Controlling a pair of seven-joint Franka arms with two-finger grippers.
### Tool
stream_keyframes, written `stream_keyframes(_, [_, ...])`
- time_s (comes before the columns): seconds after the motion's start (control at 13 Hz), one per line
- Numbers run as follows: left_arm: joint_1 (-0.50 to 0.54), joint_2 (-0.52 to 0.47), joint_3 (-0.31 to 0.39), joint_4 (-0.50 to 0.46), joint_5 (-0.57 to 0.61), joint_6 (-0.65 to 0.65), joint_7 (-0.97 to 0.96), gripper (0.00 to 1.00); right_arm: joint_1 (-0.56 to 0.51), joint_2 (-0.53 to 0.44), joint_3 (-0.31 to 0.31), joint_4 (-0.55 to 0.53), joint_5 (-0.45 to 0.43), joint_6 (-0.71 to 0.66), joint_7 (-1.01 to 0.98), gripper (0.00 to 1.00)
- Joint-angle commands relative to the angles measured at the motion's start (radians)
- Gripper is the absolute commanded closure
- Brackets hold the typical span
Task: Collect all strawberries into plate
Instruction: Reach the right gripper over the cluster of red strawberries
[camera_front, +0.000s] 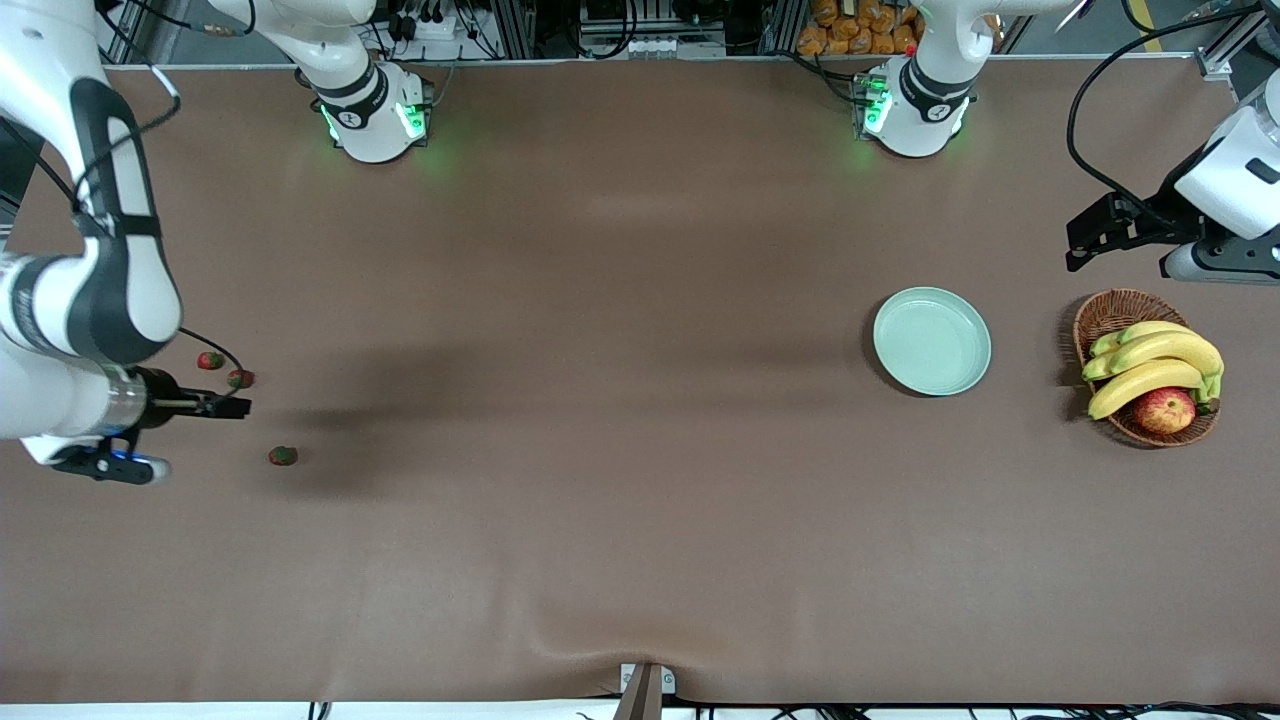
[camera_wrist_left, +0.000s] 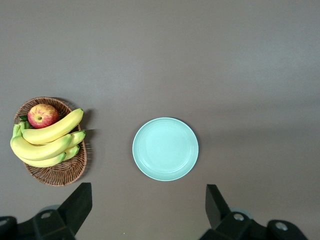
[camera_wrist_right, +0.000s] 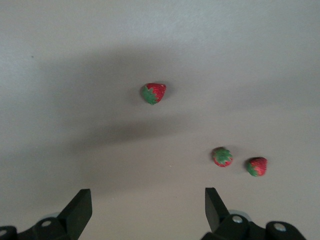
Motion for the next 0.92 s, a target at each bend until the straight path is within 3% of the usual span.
stream_keyframes(0.0, [0.010, 0.001, -0.003, 0.010, -0.015, -0.013, 0.001, 0.00, -0.005, 0.046, 0.012, 0.025, -0.005, -0.005, -0.001, 0.00])
stream_keyframes(0.15, [0.010, 0.001, -0.003, 0.010, -0.015, -0.013, -0.001, 0.00, -0.005, 0.078, 0.012, 0.027, -0.009, 0.007, -0.002, 0.00])
stream_keyframes(0.85, [0.015, 0.013, -0.003, 0.012, -0.016, -0.013, 0.006, 0.00, -0.015, 0.170, 0.012, 0.002, -0.009, 0.289, -0.022, 0.00])
